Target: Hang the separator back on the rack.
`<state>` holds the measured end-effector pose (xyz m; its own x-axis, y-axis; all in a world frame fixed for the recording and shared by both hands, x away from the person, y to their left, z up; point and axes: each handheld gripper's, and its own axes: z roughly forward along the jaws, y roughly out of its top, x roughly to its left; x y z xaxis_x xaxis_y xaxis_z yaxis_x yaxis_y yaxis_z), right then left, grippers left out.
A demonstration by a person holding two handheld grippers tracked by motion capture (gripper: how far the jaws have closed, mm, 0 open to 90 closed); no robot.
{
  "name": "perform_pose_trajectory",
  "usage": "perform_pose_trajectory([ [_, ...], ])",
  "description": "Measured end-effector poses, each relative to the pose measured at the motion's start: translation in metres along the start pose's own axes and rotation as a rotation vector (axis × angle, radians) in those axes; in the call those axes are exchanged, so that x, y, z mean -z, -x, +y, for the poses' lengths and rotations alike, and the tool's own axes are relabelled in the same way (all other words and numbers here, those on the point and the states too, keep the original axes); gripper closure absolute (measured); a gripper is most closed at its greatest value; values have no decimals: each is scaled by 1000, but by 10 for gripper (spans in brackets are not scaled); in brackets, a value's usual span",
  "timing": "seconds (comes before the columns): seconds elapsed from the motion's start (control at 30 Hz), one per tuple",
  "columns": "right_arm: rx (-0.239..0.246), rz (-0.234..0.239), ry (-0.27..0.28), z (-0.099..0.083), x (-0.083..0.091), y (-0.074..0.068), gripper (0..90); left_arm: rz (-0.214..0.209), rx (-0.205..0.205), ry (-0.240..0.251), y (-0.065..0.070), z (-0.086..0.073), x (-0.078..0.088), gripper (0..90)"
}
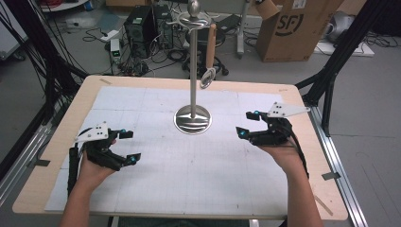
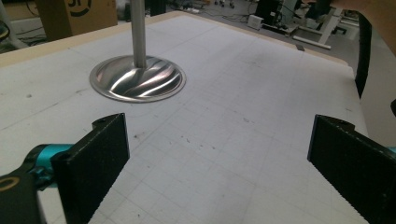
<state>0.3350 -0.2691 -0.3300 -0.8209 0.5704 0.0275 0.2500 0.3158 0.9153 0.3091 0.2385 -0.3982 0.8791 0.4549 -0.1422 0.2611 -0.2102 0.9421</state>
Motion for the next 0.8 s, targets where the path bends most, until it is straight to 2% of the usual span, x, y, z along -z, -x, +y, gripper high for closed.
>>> perform_pose_trajectory([
  [0.5, -53, 7, -2, -40, -7, -6, 249, -2, -6, -2, 0, 0, 0, 61],
  [0.8, -70, 27, -25, -51, -10, -6, 219, -2, -3, 3, 0, 0, 0, 61],
])
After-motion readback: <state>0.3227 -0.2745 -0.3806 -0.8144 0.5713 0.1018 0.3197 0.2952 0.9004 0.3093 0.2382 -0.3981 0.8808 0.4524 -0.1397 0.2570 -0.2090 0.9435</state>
